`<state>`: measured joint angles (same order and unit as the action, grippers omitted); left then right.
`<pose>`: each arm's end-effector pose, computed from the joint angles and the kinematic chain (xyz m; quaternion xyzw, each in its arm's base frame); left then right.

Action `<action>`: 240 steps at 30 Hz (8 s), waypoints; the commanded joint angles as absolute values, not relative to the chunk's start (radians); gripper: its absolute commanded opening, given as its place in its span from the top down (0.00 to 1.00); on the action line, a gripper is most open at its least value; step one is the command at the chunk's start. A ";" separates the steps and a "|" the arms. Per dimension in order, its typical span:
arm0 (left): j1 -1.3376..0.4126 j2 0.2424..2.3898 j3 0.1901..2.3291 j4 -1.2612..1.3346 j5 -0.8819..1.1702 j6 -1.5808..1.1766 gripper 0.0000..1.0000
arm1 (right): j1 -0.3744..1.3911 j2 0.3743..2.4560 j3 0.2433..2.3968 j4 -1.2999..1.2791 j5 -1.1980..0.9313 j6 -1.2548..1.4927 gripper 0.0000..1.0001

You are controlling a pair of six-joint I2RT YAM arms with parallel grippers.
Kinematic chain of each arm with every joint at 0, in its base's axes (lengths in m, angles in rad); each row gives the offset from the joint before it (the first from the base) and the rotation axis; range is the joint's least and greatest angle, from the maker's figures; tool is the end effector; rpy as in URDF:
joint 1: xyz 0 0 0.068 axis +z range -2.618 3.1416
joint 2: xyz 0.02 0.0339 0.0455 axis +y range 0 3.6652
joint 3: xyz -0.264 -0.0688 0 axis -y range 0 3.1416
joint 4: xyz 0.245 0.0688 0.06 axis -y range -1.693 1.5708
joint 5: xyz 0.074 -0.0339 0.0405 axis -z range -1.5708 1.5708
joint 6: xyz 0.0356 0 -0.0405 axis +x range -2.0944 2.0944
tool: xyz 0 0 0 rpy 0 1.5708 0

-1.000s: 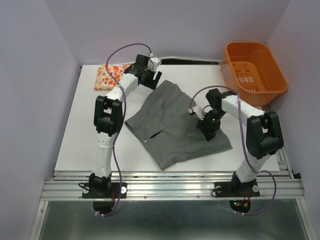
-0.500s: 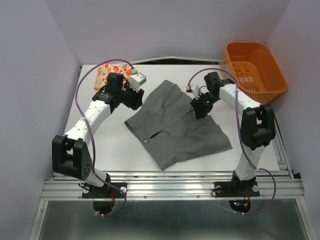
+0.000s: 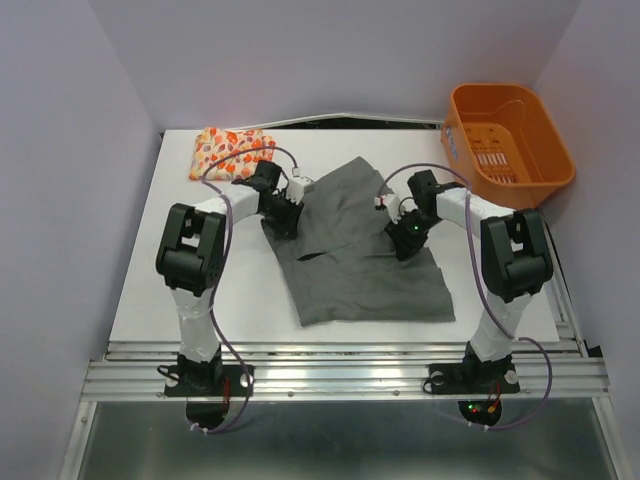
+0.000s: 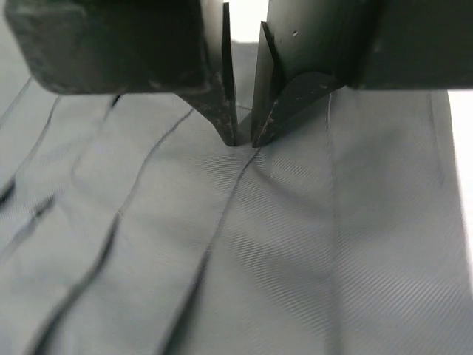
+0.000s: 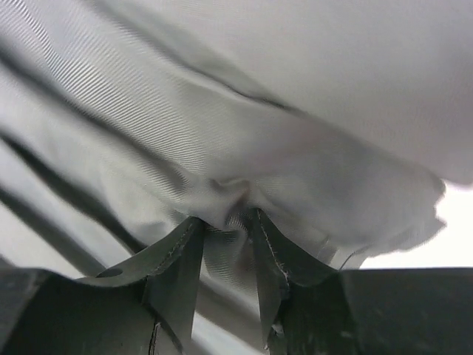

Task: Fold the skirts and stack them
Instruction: Flatten the skirt out, then fold the skirt

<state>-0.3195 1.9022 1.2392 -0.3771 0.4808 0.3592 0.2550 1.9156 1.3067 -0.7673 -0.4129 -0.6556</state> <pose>0.3645 -0.1379 0.1686 0.3709 0.8630 -0.2247 0.2592 0.3497 0.1059 0.1665 -0.4462 0.8661 0.1810 0.1338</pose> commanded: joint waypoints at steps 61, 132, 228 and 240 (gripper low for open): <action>-0.314 1.230 0.588 -0.318 0.565 1.611 0.34 | 0.951 1.485 0.716 -0.638 -0.003 -0.488 0.48; -0.011 1.823 1.356 -0.330 0.703 0.744 1.00 | 0.351 2.307 2.190 -0.741 -0.090 -1.198 0.93; -0.338 1.460 0.986 0.066 0.717 0.083 0.78 | 0.368 1.686 1.336 -0.701 -0.350 -0.246 0.36; -0.336 1.905 1.308 0.086 0.684 0.121 0.78 | 0.379 1.859 1.158 -0.549 -0.204 -0.346 0.38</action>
